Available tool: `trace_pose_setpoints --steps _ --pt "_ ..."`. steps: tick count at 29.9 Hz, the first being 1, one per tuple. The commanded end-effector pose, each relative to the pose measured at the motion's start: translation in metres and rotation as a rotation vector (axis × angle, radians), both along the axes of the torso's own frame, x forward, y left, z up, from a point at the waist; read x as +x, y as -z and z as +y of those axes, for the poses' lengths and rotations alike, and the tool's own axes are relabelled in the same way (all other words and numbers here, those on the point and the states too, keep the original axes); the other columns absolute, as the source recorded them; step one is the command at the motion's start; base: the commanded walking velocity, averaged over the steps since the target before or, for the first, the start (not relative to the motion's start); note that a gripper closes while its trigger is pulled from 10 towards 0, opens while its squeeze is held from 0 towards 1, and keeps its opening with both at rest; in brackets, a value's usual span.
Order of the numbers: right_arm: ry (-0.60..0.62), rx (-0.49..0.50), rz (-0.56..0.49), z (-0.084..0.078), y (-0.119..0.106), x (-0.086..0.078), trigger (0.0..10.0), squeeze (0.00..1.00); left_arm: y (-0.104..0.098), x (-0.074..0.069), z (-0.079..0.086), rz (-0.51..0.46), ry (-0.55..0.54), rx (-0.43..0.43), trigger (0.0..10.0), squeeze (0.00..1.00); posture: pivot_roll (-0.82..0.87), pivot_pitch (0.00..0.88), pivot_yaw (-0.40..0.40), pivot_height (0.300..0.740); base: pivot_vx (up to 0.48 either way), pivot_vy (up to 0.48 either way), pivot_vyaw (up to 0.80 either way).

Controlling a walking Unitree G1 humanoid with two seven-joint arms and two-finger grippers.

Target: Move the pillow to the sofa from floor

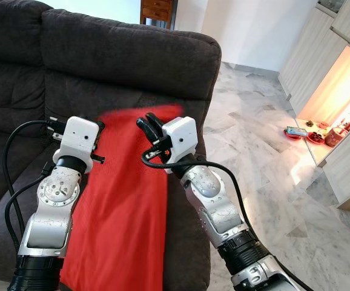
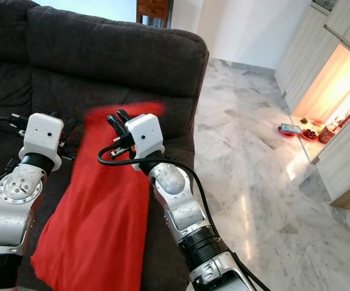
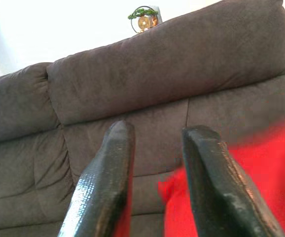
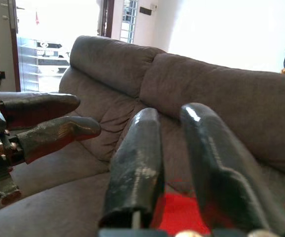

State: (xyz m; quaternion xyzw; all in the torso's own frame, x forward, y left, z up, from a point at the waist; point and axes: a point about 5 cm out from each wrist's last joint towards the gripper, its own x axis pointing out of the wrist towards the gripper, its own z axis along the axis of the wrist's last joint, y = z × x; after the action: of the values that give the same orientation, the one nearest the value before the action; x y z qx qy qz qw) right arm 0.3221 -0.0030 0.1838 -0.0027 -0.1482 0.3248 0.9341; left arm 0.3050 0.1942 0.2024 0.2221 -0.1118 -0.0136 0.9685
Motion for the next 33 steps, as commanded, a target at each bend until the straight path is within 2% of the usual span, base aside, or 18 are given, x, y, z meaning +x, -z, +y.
trace_pose_setpoints --steps 1,4,5,7,9,10,11,13,15,17,18,19,20,24,28,30,31,33 --pt "0.024 -0.012 -0.015 0.0 -0.004 0.005 10.0 0.0 0.004 0.001 -0.005 0.019 0.016 -0.007 10.0 1.0 0.16 0.0 -0.167 0.74 0.0 0.0 0.0" --pt "0.034 -0.018 -0.012 -0.003 -0.002 0.005 10.0 0.0 0.005 0.001 -0.007 0.02 0.016 -0.004 10.0 1.0 0.16 0.0 -0.167 0.74 0.0 0.0 0.0" --pt "0.047 -0.021 -0.011 -0.006 -0.001 0.005 10.0 0.0 0.006 0.001 -0.008 0.021 0.017 -0.004 10.0 0.0 0.16 0.0 -0.167 0.74 0.0 0.0 0.0" --pt "0.075 -0.017 -0.01 -0.014 0.001 0.006 10.0 0.0 0.008 0.001 -0.009 0.027 0.018 -0.003 10.0 0.0 0.16 0.0 -0.167 0.74 0.0 0.0 0.0" --pt "0.147 -0.016 0.005 -0.031 0.008 0.007 10.0 0.0 0.017 0.001 -0.009 0.044 0.013 -0.01 10.0 0.0 0.16 0.0 -0.164 0.74 0.0 0.0 0.0" --pt "0.147 -0.016 0.005 -0.031 0.008 0.007 10.0 0.0 0.017 0.001 -0.009 0.044 0.013 -0.01 10.0 0.0 0.16 0.0 -0.164 0.74 0.0 0.0 0.0" --pt "0.208 -0.023 0.013 -0.049 0.015 0.009 10.0 0.0 0.024 0.0 -0.007 0.06 0.005 -0.007 10.0 0.0 0.16 0.0 -0.161 0.74 0.0 0.0 0.0" --pt "0.271 -0.03 0.019 -0.065 0.021 0.01 10.0 0.0 0.03 -0.002 -0.005 0.068 -0.002 -0.014 10.0 0.0 0.15 0.0 -0.159 0.74 0.0 0.0 0.0" --pt "0.419 -0.032 0.055 -0.105 0.035 0.012 10.0 0.0 0.044 -0.006 0.0 0.085 -0.018 -0.041 10.0 0.0 0.15 0.0 -0.151 0.74 0.0 0.0 0.0" --pt "0.492 -0.023 0.079 -0.126 0.043 0.01 10.0 0.0 0.052 -0.008 0.003 0.102 -0.03 -0.045 10.0 0.0 0.14 0.0 -0.145 0.74 0.0 0.0 0.0" --pt "0.583 -0.033 0.118 -0.151 0.055 0.008 10.0 0.0 0.061 -0.011 0.007 0.118 -0.046 -0.07 10.0 0.0 0.13 0.0 -0.14 0.74 0.0 0.0 0.0" --pt "0.583 -0.033 0.118 -0.151 0.055 0.008 10.0 0.0 0.061 -0.011 0.007 0.118 -0.046 -0.07 10.0 0.0 0.13 0.0 -0.14 0.74 0.0 0.0 0.0" --pt "0.668 -0.064 0.159 -0.174 0.069 0.003 10.0 0.0 0.071 -0.013 0.012 0.138 -0.073 -0.094 10.0 0.0 0.13 0.0 -0.136 0.74 0.0 0.0 0.0" --pt "0.819 -0.091 0.315 -0.214 0.109 -0.013 10.0 0.0 0.094 -0.019 0.023 0.195 -0.134 -0.125 10.0 0.0 0.12 0.0 -0.13 0.74 0.0 0.0 0.0" --pt "0.913 -0.065 0.486 -0.232 0.144 -0.031 10.0 0.0 0.111 -0.024 0.031 0.238 -0.166 -0.136 10.0 0.0 0.12 0.0 -0.127 0.74 0.0 0.0 0.0" --pt "0.979 -0.054 0.669 -0.242 0.177 -0.053 10.0 0.0 0.127 -0.031 0.036 0.282 -0.19 -0.154 10.0 0.0 0.12 0.0 -0.122 0.74 0.0 0.0 0.0" --pt "0.979 -0.054 0.669 -0.242 0.177 -0.053 10.0 0.0 0.127 -0.031 0.036 0.282 -0.19 -0.154 10.0 0.0 0.12 0.0 -0.122 0.74 0.0 0.0 0.0" --pt "1.025 -0.067 0.77 -0.247 0.196 -0.07 10.0 0.0 0.138 -0.037 0.04 0.316 -0.209 -0.17 10.0 0.0 0.12 0.0 -0.118 0.74 0.0 0.0 0.0"
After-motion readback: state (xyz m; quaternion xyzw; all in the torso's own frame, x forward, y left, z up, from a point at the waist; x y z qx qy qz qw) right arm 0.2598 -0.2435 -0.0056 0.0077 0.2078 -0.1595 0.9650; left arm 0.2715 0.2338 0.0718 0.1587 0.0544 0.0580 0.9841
